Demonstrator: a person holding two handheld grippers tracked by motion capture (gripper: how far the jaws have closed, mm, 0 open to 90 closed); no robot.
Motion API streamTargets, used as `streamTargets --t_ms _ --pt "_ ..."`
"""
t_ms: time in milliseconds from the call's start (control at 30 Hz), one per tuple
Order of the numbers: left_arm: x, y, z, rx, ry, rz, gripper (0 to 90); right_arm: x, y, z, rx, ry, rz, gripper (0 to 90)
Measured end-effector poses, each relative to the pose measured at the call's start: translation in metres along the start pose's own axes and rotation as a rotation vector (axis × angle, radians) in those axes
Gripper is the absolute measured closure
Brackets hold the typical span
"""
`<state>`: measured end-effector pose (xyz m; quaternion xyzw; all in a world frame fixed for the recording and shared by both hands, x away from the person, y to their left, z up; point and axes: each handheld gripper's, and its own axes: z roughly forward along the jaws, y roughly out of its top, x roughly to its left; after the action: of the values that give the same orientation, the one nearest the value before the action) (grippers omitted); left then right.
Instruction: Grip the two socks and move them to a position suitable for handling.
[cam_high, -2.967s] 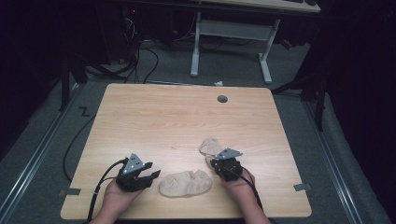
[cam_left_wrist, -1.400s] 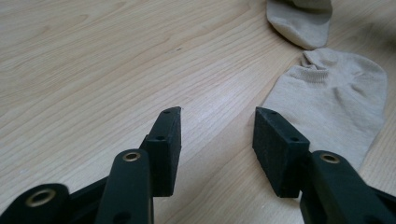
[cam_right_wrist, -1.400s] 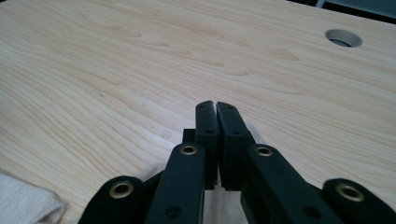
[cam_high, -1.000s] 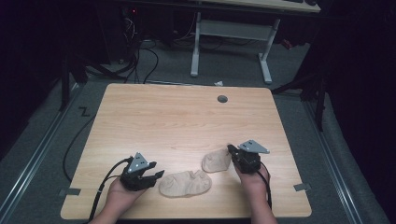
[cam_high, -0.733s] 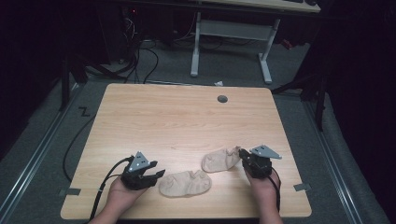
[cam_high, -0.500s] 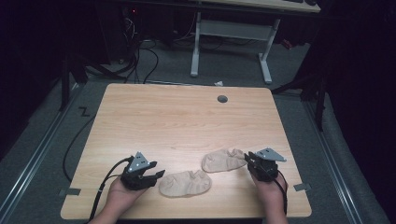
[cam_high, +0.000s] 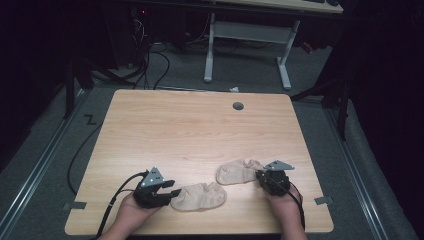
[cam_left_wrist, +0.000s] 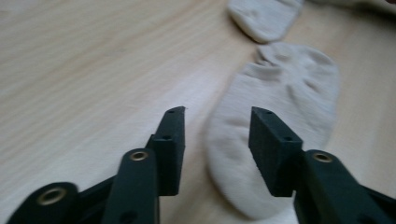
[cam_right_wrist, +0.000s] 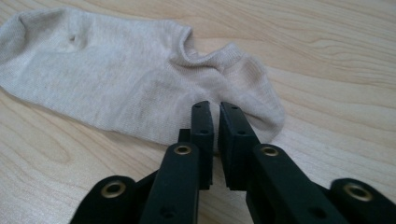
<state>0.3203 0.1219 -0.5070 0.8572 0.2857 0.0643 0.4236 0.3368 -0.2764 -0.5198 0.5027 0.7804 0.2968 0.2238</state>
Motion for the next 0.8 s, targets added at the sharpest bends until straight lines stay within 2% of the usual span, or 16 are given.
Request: streamTargets --t_ms 100,200,333,400,567,800 --pt "-0.011 0.0 0.006 0.044 -0.019 0.035 65.6 0.002 0.0 0.001 0.005 0.004 0.003 88.6" --pt "-0.016 -0.003 0.015 0.098 0.014 0.083 64.7 0.003 0.0 0.001 0.004 0.013 -0.001 88.5" --pt "-0.011 -0.004 0.02 0.11 0.034 0.069 62.8 0.005 0.001 0.002 0.003 0.032 -0.002 88.5" --pt "-0.01 -0.005 0.021 0.106 0.031 0.081 61.1 0.008 0.001 0.003 0.003 0.05 -0.003 88.4" --pt "-0.006 -0.006 0.02 0.105 0.043 0.075 60.0 0.022 0.005 0.006 0.002 0.078 -0.029 88.2" --pt "-0.005 -0.006 0.019 0.101 0.033 0.064 58.7 0.044 0.011 0.01 0.001 0.104 -0.086 87.7"
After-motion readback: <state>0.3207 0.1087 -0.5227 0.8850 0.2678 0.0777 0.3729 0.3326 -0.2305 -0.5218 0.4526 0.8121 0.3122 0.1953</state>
